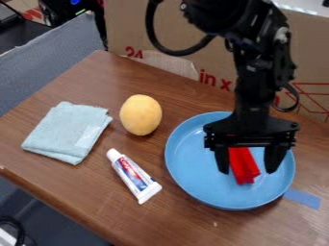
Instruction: Move the red object from the blue plate to the table
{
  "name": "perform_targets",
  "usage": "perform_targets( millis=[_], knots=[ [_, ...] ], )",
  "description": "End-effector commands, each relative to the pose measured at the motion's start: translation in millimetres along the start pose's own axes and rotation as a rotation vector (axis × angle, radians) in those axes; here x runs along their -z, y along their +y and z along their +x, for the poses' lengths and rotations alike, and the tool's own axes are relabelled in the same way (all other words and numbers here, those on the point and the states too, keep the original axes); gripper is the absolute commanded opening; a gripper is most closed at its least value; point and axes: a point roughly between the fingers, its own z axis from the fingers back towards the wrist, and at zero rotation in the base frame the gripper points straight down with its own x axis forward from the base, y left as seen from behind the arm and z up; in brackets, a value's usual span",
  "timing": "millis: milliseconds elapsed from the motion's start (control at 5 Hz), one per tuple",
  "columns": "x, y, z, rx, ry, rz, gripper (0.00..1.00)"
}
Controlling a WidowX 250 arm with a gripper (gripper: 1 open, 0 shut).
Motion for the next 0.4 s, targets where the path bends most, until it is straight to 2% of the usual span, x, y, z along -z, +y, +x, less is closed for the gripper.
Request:
perform_targets(
  millis=[0, 200],
  knots=[
    [-5.4, 4.7, 13.8, -0.012, -0.016, -0.018, 0.00],
    [-1.0, 6.7, 17.8, 0.004, -0.010, -0.018, 0.00]
  ],
)
